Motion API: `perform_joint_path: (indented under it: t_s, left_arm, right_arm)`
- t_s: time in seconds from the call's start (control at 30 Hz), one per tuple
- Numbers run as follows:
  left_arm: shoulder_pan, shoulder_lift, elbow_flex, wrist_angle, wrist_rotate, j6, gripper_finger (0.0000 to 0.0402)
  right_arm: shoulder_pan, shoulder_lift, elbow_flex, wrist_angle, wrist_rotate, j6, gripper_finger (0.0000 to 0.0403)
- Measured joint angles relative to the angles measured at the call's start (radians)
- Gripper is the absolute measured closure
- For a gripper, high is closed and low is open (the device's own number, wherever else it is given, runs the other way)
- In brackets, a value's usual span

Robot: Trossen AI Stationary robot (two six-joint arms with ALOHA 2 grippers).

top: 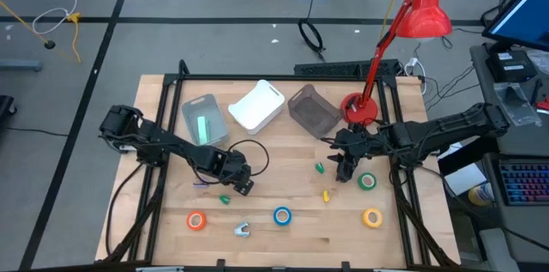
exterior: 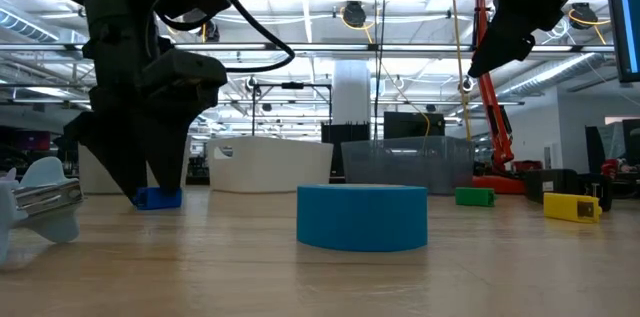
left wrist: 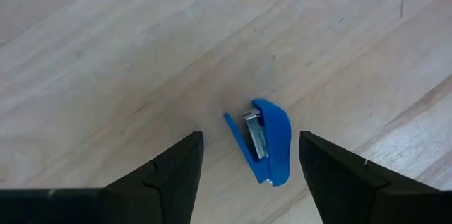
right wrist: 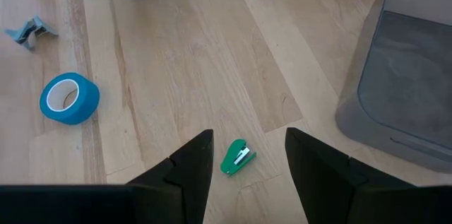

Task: Pick and place Stapler, Stapler remover, tape
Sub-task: Put the blue small stapler into the gray bin

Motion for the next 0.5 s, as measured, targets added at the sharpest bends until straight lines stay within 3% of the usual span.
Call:
perform_joint_path:
  t_s: [0.3,0.5]
  left_arm:
    - [0.0,0.0,0.0,-0.029,-0.006,-0.015,0.0167]
    - [0.0,0.001,0.0,-0.032,-0.012,-0.034,0.0241]
  right_arm:
    - [0.0,0.0,0.0,0.0,0.001,0.0,0.0234]
    - [0.0,0.0,0.0,0.0,0.001,0.0,0.0234]
